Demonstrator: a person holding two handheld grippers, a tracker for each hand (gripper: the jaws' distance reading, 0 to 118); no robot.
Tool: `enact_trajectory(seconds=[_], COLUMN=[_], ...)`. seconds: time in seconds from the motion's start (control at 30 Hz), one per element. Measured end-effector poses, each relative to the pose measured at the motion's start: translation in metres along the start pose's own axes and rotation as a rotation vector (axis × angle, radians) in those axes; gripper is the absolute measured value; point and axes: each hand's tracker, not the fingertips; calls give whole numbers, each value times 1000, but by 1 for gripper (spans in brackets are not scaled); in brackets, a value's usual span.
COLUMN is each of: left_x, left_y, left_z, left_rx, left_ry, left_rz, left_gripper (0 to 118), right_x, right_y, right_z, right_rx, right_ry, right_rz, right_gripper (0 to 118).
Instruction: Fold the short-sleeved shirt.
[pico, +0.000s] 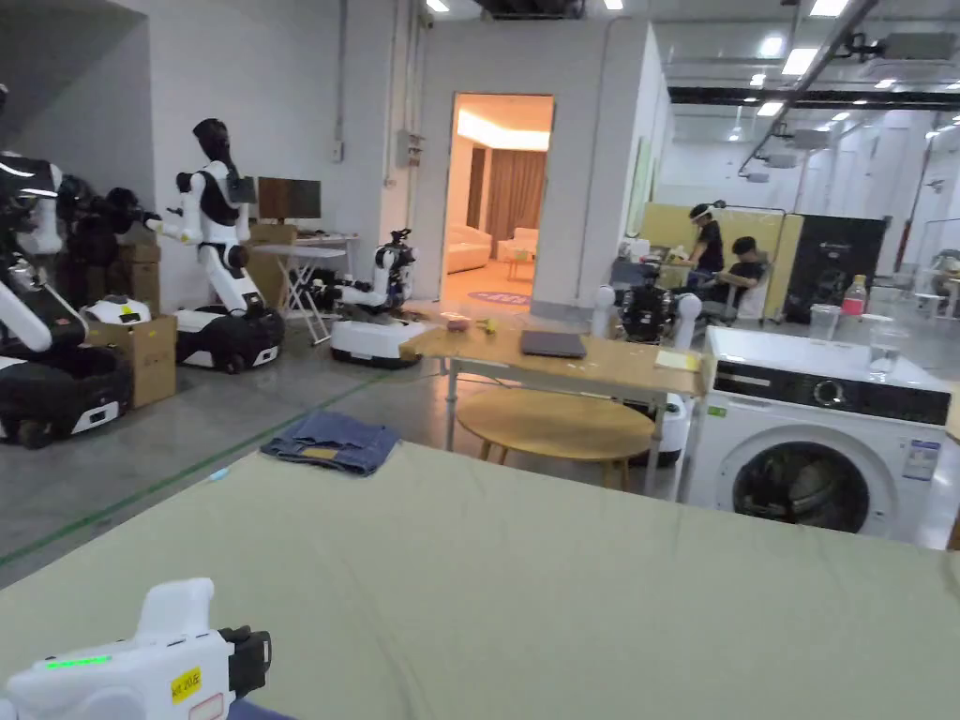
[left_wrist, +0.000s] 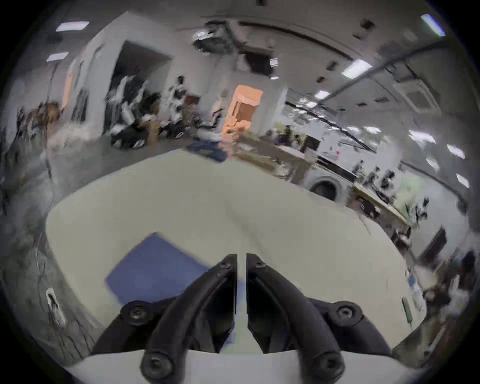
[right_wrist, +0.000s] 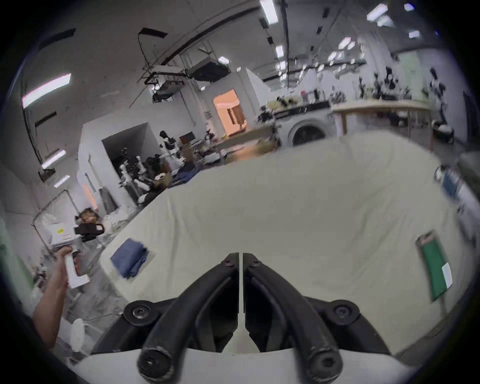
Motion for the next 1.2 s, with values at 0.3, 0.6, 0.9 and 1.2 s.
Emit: enact_trajectory(seconds=[0.3,0.6,0.9,1.2], left_x=[237,312,307,311], left_y=[33,59,67,64], left_z=[20,45,46,47], left_rx=[169,241,246,265], left_ry=[-130,-144,-114,-108], left_rz=[-328,-409,-409,-400], left_gripper=[2,2,2,79], right_x=[-5,-25,-23,-22], right_y=[96,138,145,140], right_z=[46,57,57,52], right_rx=[251,399,428,424], right_ry=[-219,-340,-355,-343], right_rz=[177,271,269,263], right_gripper=[0,1,2,51])
